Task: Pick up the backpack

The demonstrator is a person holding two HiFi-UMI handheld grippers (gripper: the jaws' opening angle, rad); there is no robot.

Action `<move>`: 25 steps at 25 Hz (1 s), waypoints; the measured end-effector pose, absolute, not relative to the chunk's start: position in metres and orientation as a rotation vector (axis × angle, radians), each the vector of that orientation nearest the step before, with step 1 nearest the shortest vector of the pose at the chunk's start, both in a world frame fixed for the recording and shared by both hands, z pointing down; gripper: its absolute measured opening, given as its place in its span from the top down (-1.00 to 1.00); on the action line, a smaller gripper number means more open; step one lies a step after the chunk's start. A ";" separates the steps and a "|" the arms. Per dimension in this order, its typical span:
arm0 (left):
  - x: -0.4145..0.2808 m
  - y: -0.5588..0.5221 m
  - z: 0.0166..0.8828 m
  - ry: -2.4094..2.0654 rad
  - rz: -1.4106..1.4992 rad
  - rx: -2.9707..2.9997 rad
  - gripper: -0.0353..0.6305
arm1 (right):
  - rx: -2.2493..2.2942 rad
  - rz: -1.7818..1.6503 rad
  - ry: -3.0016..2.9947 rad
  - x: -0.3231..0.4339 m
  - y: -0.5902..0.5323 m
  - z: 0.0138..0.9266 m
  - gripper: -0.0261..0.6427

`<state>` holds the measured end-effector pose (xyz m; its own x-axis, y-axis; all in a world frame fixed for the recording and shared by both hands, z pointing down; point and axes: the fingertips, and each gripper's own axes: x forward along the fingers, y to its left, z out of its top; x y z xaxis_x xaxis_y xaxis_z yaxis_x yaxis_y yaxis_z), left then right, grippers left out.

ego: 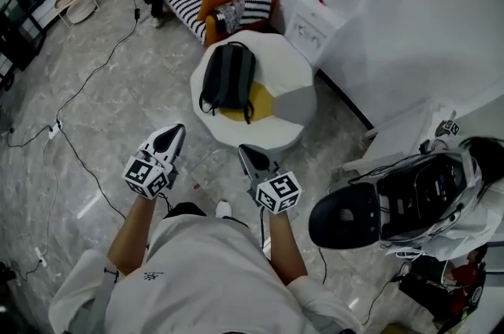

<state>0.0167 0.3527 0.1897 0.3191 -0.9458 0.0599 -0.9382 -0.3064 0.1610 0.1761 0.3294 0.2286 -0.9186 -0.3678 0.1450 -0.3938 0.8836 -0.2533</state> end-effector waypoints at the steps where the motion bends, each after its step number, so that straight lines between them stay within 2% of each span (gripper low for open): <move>1: 0.016 0.351 0.191 -1.745 -0.068 2.407 0.89 | 0.598 0.429 -2.957 0.177 0.327 0.229 0.90; 15: -0.005 0.316 0.205 -1.737 -0.063 2.394 0.89 | 0.622 0.454 -2.938 0.167 0.301 0.243 0.90; 25: -0.058 0.240 0.210 -1.644 -0.040 2.462 0.89 | 0.685 0.429 -2.943 0.107 0.230 0.239 0.90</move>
